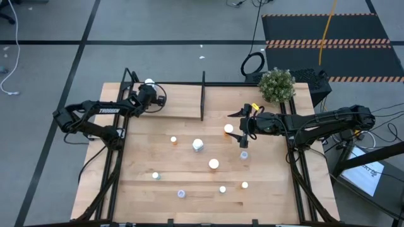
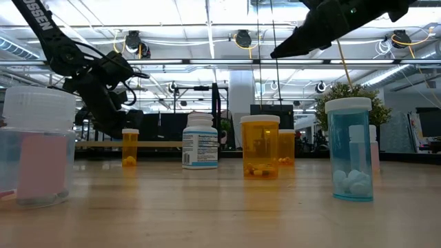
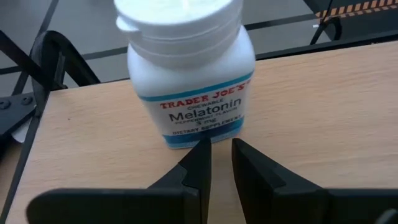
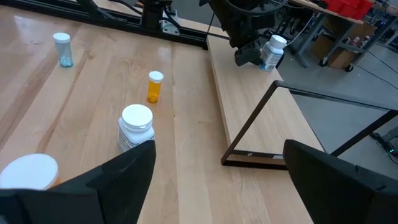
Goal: Pick and place medicine bottles onto shelf by color
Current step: Put the bottom white pill bottle on the shelf, then put the white pill bottle aligned with the other white pill bottle on the shelf
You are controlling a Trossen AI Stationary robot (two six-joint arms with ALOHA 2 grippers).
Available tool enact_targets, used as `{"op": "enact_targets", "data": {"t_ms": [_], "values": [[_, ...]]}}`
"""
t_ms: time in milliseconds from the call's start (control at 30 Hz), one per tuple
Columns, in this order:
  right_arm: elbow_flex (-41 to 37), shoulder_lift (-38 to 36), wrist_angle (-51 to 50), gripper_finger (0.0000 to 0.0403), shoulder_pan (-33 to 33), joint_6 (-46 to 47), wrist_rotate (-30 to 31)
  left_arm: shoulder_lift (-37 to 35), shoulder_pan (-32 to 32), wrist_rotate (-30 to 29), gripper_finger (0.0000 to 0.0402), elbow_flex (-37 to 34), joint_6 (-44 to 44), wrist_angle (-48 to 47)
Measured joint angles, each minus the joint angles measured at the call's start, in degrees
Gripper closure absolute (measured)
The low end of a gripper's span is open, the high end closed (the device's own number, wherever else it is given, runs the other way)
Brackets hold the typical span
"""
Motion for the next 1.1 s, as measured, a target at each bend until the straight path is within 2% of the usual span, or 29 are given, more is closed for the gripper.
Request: {"op": "enact_targets", "data": {"t_ms": [833, 967, 1100], "values": [[0.0, 0.02, -0.2, 0.0054, 0.0, -0.11, 0.0, 0.0, 1.11, 0.09, 0.0337, 0.04, 2.12, 0.62], [0.0, 0.0, -0.32, 0.0054, 0.0, 0.7, 0.0, -0.11, -0.96, 0.39, 0.0337, 1.74, 2.4, -2.47], [0.0, 0.02, -1.18, 0.0054, 0.0, 1.22, 0.0, -2.25, -4.13, 0.25, 0.0337, 5.34, 2.51, -9.86]]}}
